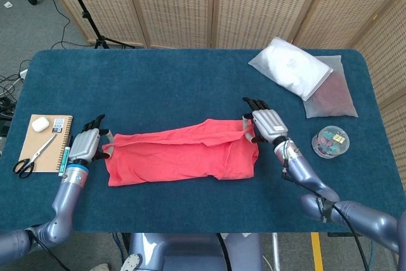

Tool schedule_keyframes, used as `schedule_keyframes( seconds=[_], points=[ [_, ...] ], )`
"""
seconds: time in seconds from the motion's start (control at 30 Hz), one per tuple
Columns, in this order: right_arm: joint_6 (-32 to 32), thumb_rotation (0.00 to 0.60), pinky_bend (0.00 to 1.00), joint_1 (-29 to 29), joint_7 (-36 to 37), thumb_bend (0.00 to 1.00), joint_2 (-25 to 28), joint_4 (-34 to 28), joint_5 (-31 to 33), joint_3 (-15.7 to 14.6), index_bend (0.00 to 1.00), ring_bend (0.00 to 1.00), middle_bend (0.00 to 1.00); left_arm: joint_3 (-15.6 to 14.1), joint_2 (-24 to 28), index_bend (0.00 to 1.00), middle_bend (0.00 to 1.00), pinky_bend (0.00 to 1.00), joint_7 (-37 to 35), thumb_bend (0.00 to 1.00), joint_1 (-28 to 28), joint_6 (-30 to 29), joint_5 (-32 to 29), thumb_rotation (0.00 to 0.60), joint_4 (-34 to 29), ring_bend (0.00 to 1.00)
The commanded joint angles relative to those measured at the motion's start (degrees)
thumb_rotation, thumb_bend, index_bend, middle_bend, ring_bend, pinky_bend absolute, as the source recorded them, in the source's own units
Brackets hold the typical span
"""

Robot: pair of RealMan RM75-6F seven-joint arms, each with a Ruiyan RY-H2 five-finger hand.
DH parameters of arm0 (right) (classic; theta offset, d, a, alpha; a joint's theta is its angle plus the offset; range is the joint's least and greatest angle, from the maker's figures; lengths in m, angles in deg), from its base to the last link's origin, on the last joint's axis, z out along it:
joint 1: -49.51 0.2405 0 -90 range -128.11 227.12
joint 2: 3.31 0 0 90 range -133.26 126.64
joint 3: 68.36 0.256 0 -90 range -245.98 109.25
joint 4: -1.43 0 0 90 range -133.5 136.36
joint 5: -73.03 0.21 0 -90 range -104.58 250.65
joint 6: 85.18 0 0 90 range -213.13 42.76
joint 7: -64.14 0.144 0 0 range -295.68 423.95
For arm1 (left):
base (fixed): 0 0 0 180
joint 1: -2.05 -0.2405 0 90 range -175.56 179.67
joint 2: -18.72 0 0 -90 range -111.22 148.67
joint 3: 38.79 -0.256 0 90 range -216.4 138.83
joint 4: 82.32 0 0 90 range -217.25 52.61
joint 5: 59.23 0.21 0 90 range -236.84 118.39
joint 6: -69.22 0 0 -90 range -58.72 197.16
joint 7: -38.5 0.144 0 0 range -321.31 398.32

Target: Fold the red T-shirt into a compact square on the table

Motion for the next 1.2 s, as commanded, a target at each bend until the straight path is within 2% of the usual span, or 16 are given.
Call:
schedule_keyframes(
  seconds=[0.03, 0.5, 0.93, 0.97, 1.03, 1.07, 1.13, 1.2],
  points=[
    [-1.2, 0.600, 0.00, 1.2, -0.9, 0.54, -1.3, 1.8, 1.6, 0.6, 0.66, 0.00, 0.04, 0.5, -1.3, 0.74, 0.00, 0.00, 0.8, 0.64, 1.0, -0.1, -1.1, 0.600, 1.7, 0.00],
    [-4.7, 0.600, 0.00, 4.4, -2.1, 0.54, -5.4, 10.3, 5.3, 1.7, 0.66, 0.00, 0.04, 1.5, -7.2, 0.74, 0.00, 0.00, 2.0, 0.64, 4.4, 2.2, -4.0, 0.600, 11.2, 0.00],
    [-8.0, 0.600, 0.00, 5.9, -0.1, 0.54, -8.4, 18.0, 4.8, 1.9, 0.66, 0.00, 0.04, 1.9, -10.3, 0.73, 0.00, 0.00, 3.5, 0.63, 6.3, 4.1, -6.1, 0.600, 16.8, 0.00],
    [-8.1, 0.600, 0.00, 6.0, 0.1, 0.54, -8.6, 18.3, 4.7, 1.9, 0.66, 0.00, 0.04, 1.9, -10.5, 0.70, 0.00, 0.00, 3.6, 0.62, 6.3, 4.1, -6.1, 0.600, 17.0, 0.00],
    [-8.3, 0.600, 0.00, 6.0, 0.6, 0.52, -9.0, 19.2, 4.3, 1.8, 0.63, 0.00, 0.04, 1.9, -10.8, 0.52, 0.00, 0.00, 3.6, 0.58, 6.5, 4.2, -6.0, 0.600, 17.5, 0.00],
    [-8.3, 0.600, 0.00, 6.0, 1.2, 0.45, -9.2, 19.6, 3.7, 1.9, 0.55, 0.00, 0.03, 2.0, -11.0, 0.44, 0.00, 0.00, 3.4, 0.56, 6.5, 4.2, -5.8, 0.600, 17.6, 0.00],
    [-8.4, 0.600, 0.00, 5.7, 3.2, 0.24, -9.2, 19.7, 2.5, 2.1, 0.27, 0.00, 0.00, 2.1, -11.1, 0.23, 0.00, 0.00, 2.9, 0.51, 6.3, 4.0, -5.3, 0.600, 17.6, 0.00],
    [-7.9, 0.600, 0.00, 5.5, 4.4, 0.14, -9.1, 19.8, 1.2, 2.1, 0.07, 0.00, 0.00, 2.1, -11.1, 0.10, 0.00, 0.00, 2.8, 0.47, 6.2, 3.7, -5.0, 0.600, 17.7, 0.00]
  ],
)
